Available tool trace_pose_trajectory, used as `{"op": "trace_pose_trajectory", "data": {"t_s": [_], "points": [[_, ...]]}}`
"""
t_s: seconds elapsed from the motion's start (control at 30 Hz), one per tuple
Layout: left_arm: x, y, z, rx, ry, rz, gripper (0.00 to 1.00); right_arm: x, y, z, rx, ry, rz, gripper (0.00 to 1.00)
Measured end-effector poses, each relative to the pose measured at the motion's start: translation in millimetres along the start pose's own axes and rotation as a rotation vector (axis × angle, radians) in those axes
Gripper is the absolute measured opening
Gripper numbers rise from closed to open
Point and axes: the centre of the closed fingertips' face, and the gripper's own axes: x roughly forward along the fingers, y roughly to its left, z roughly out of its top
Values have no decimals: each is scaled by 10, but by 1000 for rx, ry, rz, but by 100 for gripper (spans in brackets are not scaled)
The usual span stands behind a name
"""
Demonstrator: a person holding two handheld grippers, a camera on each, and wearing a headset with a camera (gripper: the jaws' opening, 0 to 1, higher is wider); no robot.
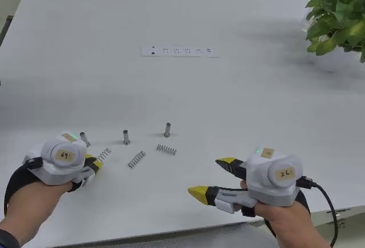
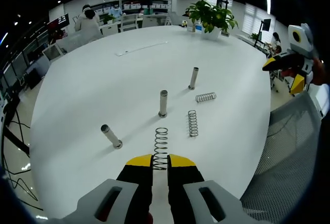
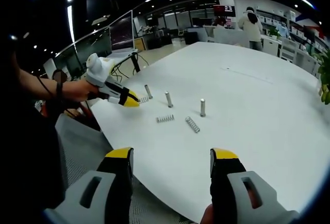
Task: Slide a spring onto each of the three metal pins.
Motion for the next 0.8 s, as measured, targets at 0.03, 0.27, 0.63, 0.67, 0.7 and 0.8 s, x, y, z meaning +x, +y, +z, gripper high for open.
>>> {"op": "trace_pose_trajectory", "data": {"t_s": [0.03, 0.27, 0.63, 0.67, 0.7, 0.8], "points": [[-28, -2, -2, -3, -4, 1, 2, 8, 7, 5, -2, -1, 4, 58], [-191, -31, -37, -19, -27, 5, 2, 46, 66, 41, -17, -2, 27, 57], [-347, -70, -67, 11, -48, 2, 2, 115, 155, 76, -41, 4, 65, 53], [-354, -88, -65, 18, -48, -4, 2, 125, 167, 80, -45, 7, 70, 53], [-364, -108, -60, 40, -49, -5, 2, 128, 180, 86, -49, 9, 74, 53], [-384, -156, -50, 43, -54, -15, 2, 132, 195, 108, -53, 5, 80, 52]]}}
